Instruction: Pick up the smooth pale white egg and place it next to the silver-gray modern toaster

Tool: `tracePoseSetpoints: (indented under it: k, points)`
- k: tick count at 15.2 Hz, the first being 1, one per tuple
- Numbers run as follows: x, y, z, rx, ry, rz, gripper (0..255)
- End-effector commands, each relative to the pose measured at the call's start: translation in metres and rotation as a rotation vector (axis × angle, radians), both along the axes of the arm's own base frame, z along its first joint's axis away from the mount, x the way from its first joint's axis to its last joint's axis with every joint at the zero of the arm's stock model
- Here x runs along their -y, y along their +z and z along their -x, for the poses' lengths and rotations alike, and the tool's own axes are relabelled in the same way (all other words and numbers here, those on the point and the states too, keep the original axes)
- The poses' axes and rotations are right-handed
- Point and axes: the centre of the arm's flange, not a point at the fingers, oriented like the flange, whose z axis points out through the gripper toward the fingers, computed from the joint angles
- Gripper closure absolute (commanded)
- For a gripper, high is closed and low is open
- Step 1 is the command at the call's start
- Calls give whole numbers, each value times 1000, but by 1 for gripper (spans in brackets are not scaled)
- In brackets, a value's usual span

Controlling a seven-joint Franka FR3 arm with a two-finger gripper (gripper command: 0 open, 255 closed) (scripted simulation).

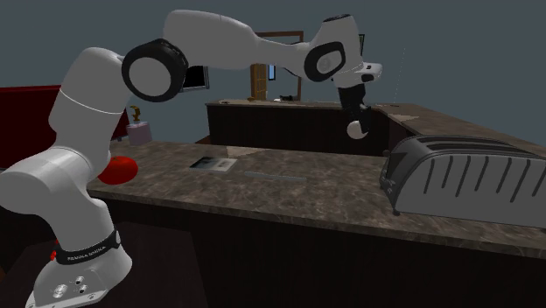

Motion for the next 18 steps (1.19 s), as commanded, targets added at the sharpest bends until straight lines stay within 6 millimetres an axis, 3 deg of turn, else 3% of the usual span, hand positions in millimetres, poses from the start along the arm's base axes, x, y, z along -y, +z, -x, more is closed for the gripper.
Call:
tracePoseSetpoints:
  k: [1,18]
  points:
    - [1,-11,0,1,0,0,255]
    - [1,-100,0,1,0,0,255]
